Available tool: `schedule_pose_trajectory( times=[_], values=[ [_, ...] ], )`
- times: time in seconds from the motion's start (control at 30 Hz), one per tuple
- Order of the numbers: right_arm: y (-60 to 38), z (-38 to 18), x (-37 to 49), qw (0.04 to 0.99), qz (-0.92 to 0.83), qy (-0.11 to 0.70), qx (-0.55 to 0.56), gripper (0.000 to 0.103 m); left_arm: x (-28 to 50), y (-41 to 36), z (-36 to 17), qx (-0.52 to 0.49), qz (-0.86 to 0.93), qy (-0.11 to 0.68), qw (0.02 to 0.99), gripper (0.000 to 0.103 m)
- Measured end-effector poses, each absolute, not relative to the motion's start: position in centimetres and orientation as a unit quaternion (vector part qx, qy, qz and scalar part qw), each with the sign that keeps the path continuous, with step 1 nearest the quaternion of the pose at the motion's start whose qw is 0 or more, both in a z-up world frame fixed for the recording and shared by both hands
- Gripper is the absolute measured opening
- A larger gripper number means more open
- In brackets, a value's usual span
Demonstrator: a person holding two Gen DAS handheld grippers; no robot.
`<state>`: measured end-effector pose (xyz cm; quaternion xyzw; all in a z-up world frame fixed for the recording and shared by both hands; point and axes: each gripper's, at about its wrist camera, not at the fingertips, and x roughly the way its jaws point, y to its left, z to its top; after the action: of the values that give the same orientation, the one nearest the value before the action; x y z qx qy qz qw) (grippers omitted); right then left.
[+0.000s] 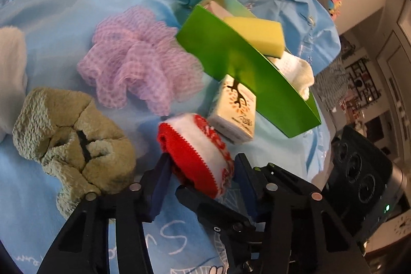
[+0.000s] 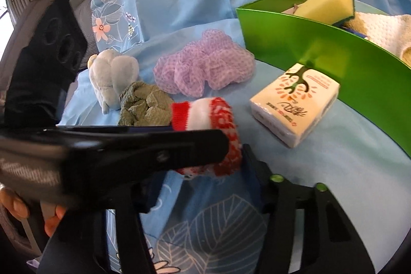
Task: Organize soft objects
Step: 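Grasp the red-and-white sock with both grippers and lift it, then carry the sock into the green box and open both grippers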
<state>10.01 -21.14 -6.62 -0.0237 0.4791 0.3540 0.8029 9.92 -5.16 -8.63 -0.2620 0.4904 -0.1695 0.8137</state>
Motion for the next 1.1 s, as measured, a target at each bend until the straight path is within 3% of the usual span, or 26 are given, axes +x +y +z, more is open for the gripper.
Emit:
schedule_pose_trajectory(
  times=[0.17, 0.5, 0.87, 1.1],
  values=[
    [-21.1, -6.3, 9.7, 0.804, 0.358, 0.475, -0.02, 0.04, 9.4, -4.9, -8.2, -0.261, -0.168, 0.489, 0.815, 0.047],
    [-21.9, -2.5, 9.8, 0.829, 0.357, 0.43, -0.013, 0.039, 10.0, -6.8, -3.1, -0.212, -0.185, 0.456, 0.844, 0.047],
    [-26.2, 3.6, 15.7, 0.881, 0.309, 0.358, -0.001, 0.039, 17.3, -13.4, 3.7, -0.136, -0.23, 0.417, 0.869, 0.047],
    [-29.7, 5.2, 20.2, 0.897, 0.266, 0.353, 0.009, 0.04, 22.7, -17.0, 4.1, -0.143, -0.258, 0.425, 0.855, 0.047]
  ],
)
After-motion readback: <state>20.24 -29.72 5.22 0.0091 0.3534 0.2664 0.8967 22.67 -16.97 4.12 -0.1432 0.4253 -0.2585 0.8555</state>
